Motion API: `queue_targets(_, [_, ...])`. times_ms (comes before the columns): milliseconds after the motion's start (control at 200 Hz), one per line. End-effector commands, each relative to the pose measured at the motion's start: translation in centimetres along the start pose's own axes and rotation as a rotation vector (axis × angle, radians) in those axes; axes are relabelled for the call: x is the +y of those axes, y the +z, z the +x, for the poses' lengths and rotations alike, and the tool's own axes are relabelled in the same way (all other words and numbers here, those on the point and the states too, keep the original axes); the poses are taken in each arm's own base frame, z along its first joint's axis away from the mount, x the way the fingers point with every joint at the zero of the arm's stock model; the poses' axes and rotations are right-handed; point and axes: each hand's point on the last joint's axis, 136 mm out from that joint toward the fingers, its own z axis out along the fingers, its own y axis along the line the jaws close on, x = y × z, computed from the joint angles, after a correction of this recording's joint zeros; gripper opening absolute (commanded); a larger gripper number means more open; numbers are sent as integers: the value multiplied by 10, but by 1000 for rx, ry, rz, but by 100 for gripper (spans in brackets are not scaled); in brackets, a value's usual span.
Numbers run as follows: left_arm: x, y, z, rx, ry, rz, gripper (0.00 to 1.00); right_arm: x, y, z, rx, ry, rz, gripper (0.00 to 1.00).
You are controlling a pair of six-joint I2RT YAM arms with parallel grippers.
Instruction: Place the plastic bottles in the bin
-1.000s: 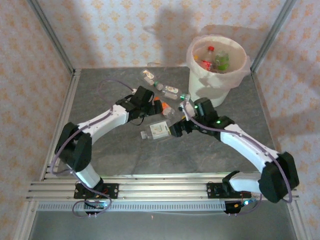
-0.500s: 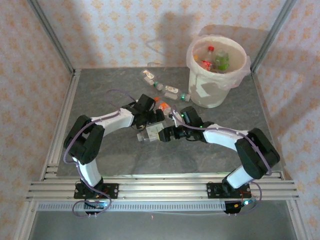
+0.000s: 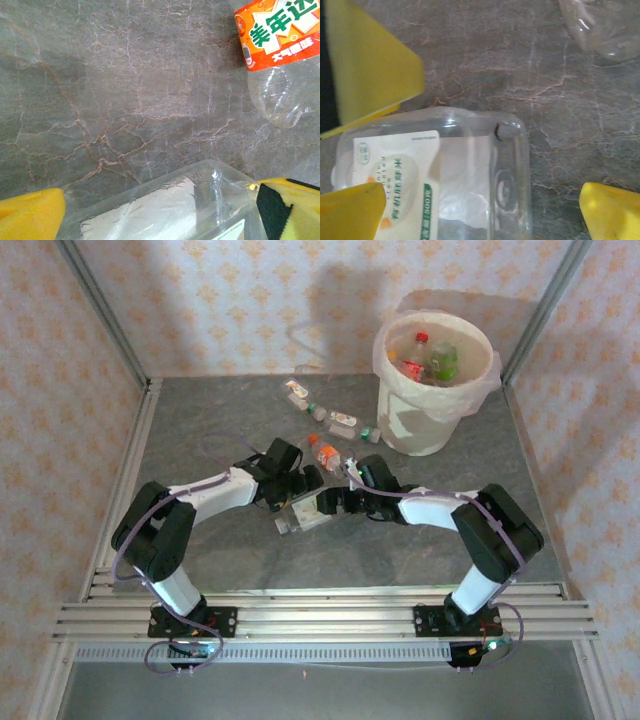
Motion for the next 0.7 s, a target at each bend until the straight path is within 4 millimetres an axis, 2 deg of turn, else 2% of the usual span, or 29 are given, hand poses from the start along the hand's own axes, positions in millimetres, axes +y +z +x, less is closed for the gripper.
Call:
queue_targets(0, [7, -6, 2, -8, -30, -21, 100, 14, -13, -6, -17, -84, -33, 100])
queue_targets(85, [9, -6, 3, -8, -28, -30, 100, 29, -34, 11, 44, -111, -90, 100])
queue_targets(205, [10, -5, 3, -5, -28, -34, 100, 49, -59, 67, 235, -146, -223, 100])
queue_targets(245, [10, -5, 3, -5, -27, -37, 100, 58, -61, 80, 268, -164, -248, 100])
queue_targets(305, [9, -5, 2, -6, -24, -33, 100, 74, -55, 86, 272, -210, -287, 99])
queue_targets(420, [7, -4, 2, 0, -31, -30, 100, 79, -27, 71, 244, -166, -282, 100])
queue_targets(540, [7, -7, 3, -2, -57, -29, 100, 64, 1, 40, 148, -122, -166, 100])
queue_targets(610, [4, -12, 4, -9, -77, -12, 100, 56, 3, 20, 50, -135, -107, 99])
queue_targets(696, [-5, -18, 8, -11, -88, 18, 100, 47, -5, -6, -64, -95, -69, 99])
